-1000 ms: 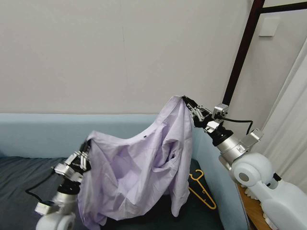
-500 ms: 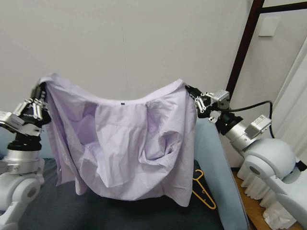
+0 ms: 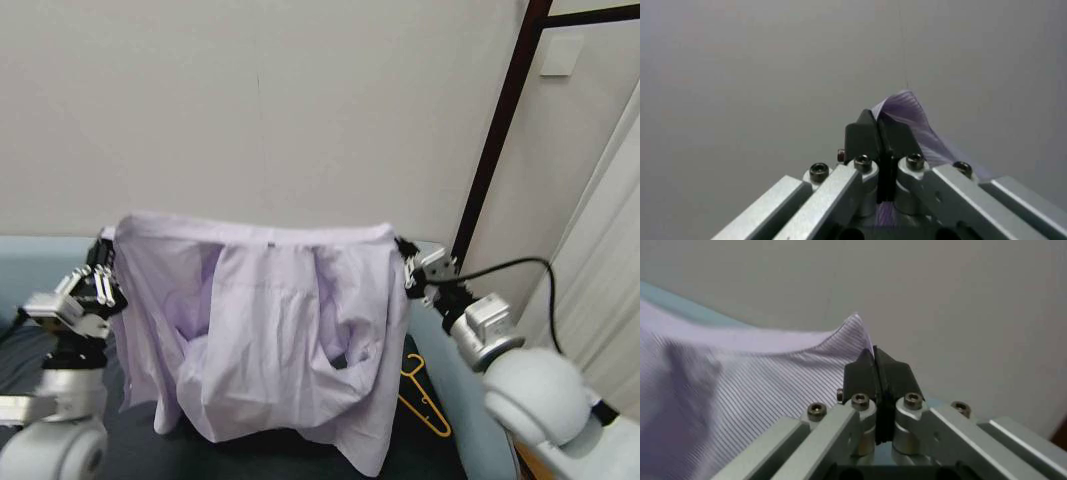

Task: Pick up the clothes from the sofa and hang them on the clothes hanger.

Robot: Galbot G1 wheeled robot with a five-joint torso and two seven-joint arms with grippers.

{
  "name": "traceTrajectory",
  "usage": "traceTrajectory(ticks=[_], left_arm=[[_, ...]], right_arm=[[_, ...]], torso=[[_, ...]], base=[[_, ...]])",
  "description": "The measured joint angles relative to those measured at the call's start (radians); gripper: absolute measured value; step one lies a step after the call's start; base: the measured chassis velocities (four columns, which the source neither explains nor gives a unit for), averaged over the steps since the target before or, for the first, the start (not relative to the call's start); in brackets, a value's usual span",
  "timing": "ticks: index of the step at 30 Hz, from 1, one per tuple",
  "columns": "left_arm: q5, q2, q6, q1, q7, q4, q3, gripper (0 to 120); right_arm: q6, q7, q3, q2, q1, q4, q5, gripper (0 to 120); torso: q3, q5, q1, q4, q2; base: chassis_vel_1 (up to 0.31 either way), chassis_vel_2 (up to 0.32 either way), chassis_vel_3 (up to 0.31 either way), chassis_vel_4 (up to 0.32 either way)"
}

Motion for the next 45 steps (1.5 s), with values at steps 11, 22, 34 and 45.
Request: traceTrajectory(ticks=[11,22,34,45], left_arm=[[0.001,-0.062,-0.048,0.0,0.066,0.077,0.018,0],[-0.02,-0.042,-0.053,-0.022,0.01,0.144,-0.021,0],[-0.009,-0.063,-0.071,-0.025,0.018,0.161,-0.004,0],[-0.007,-0.064,-0.072,-0.024,0.021,0.137,-0.006,0]], right_arm=[[0.181,-0.091,-0.035,0.218,-0.099,-0.154,0.264,0],[-0.19,0.095,0.06,0.232,-0.097,-0.295,0.483,39],[-0.224,-0.201,0.088,0.179,-0.032,-0.696,0.179,80],[-0.027,-0.495,0.106,0.281,0.165,-1.203,-0.078,100]], torso=[[0.0,-0.0001,0.0,0.0002,0.0],[0.0,0.0,0.0,0.0001,0.0],[0.0,0.0001,0.0,0.0002,0.0],[0.0,0.0002,0.0,0.0004,0.0]], base=[[0.0,0.0,0.0,0.0],[0.0,0.0,0.0,0.0],[0.0,0.0,0.0,0.0],[0.0,0.0,0.0,0.0]])
